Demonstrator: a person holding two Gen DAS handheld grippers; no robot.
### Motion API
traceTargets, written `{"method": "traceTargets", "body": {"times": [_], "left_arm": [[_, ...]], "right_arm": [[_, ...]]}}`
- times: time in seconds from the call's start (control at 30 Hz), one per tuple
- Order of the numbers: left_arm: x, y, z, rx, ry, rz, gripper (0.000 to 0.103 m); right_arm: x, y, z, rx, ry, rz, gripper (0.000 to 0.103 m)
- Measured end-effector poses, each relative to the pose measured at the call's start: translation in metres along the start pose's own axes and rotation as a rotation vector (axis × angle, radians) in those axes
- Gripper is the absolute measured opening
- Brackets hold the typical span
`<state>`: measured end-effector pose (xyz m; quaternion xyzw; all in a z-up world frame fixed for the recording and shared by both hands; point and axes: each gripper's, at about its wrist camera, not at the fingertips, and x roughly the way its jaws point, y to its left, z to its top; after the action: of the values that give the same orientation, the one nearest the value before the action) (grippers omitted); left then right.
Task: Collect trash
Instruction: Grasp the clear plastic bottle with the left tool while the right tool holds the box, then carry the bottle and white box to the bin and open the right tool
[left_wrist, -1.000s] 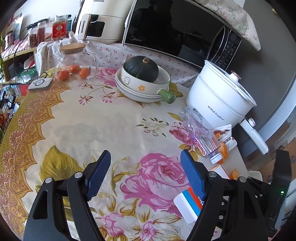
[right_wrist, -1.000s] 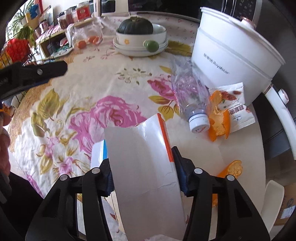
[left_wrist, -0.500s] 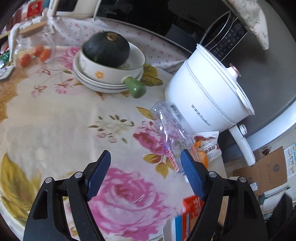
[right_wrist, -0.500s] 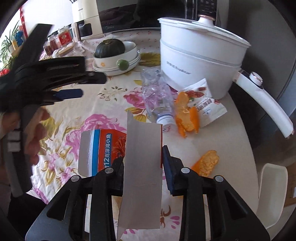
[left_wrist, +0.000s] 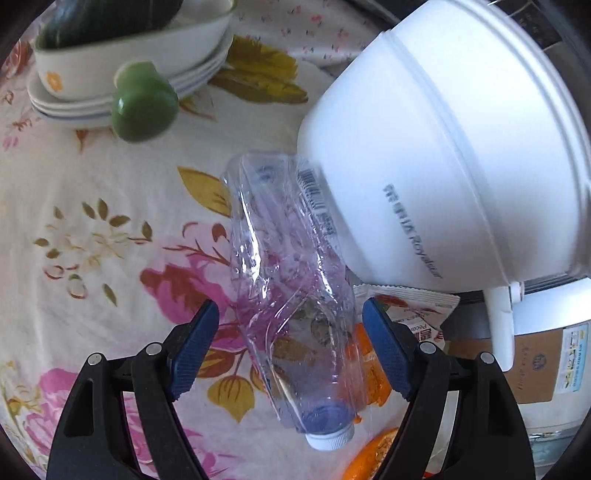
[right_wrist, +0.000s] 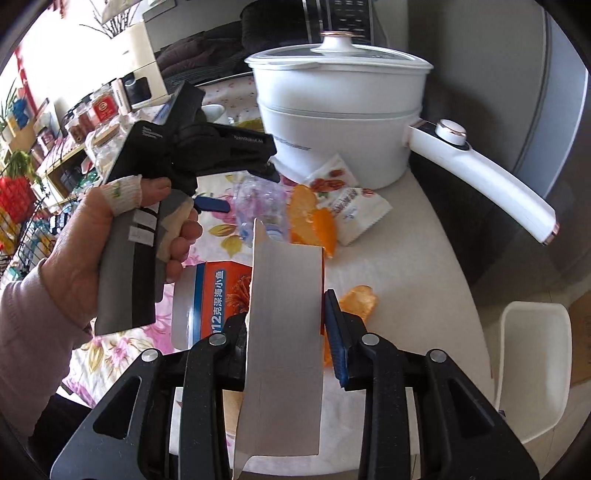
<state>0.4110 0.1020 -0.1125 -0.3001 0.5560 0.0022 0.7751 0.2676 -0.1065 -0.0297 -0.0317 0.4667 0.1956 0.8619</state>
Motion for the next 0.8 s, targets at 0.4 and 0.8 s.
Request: {"method": "traceTargets", "body": {"times": [0.4, 0.8], "left_arm": [[-0.062, 0.020, -0.028, 0.077, -0.176, -0.045, 0.062], [-0.177, 0.031, -0.086, 0.279, -0.535, 0.111, 0.062]], "right_arm": [[-0.013, -0.005, 0.003, 0.058, -0.040, 0.014, 0.030], [-0.045, 0.011, 0.019, 0.134, -0.235, -0.026, 0.030]]}}
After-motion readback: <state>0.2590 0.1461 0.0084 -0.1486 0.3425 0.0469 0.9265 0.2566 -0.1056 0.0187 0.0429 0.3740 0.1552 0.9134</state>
